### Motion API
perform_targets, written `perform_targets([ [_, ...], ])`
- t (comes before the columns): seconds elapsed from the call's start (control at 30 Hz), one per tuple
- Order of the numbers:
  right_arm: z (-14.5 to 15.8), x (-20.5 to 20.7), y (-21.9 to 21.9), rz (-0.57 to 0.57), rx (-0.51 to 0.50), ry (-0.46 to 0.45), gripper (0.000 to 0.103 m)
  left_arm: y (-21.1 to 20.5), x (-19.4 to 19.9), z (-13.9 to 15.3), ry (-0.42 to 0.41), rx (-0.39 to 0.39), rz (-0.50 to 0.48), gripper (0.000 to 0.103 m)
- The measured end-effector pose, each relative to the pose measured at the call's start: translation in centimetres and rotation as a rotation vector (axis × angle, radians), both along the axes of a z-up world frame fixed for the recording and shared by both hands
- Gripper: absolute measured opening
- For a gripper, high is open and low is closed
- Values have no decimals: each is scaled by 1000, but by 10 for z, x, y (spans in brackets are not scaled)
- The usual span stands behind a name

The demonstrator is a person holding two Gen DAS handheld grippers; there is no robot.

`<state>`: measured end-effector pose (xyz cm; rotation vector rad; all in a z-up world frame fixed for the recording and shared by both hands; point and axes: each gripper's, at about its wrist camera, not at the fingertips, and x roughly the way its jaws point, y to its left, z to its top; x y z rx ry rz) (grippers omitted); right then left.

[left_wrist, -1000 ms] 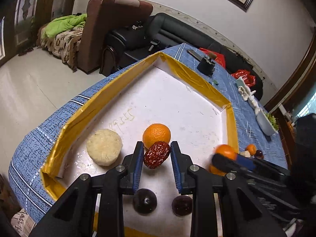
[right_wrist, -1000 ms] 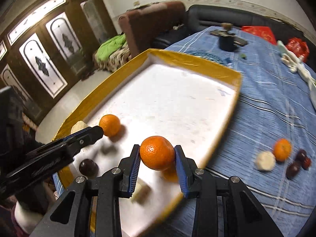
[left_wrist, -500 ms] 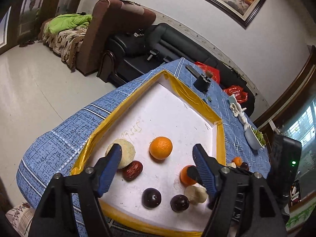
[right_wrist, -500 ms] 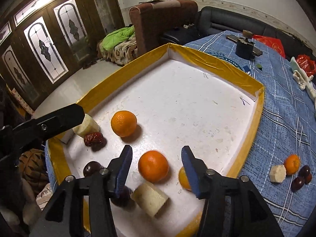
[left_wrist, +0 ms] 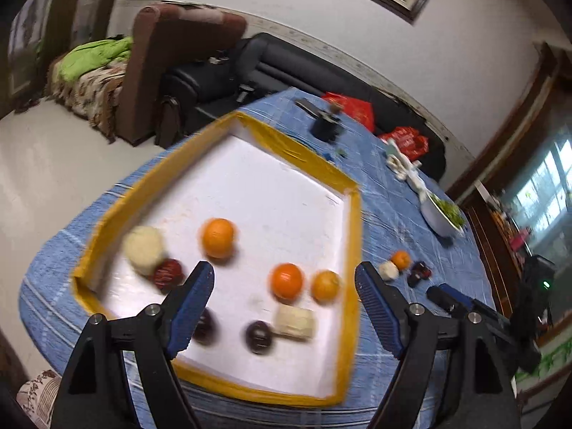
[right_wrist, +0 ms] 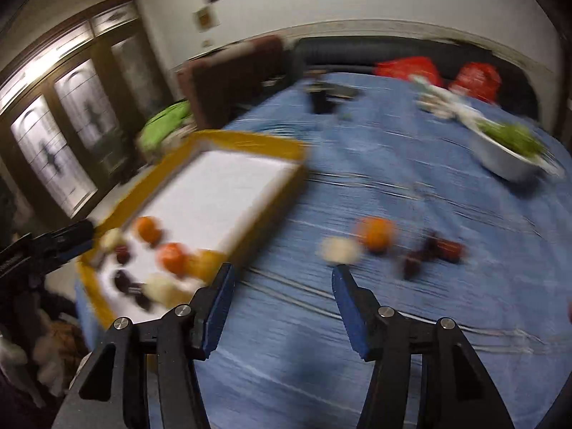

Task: Organize fruits
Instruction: 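Move both tools back over the remaining fruits on the cloth, then grasp a dark plum with the right tool while the left tool grasps a tangerine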

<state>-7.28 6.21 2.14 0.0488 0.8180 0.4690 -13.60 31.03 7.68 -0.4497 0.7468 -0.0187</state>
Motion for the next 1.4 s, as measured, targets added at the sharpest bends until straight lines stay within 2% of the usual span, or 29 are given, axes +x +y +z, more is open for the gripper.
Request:
perform_targets([
  [0.17,-14,17,-87,-198,50,60,61,-45,8,1,6,47,-115,80],
  [0.3,-23,30,-115,-252,87,98,61,-76,11,-2,23,90,-187,80],
  [0.5,-32,52,-97,-199,143,131,61,-95,16,-4,42,126,-212,80],
  [0.73,-48,71,-49,-158,31,126,60,-93,22,-6,51,138,-189,80],
  [0.8,-51,73,-44,-165,10,122,57,-94,25,-6,56,146,-189,80],
  [0.83,-52,72,-43,-172,-2,103,51,-95,28,-6,58,155,-190,80],
  [0.87,-52,72,-43,-177,-11,98,41,-97,31,-6,59,161,-190,80],
  [0.93,-52,71,-47,-181,-4,91,33,-101,36,-7,61,171,-192,80],
  [1.23,-53,64,-53,-161,42,88,30,-122,51,-24,107,184,-209,80],
  [1.4,-41,50,-65,-174,79,62,30,-129,64,-19,98,193,-217,80],
])
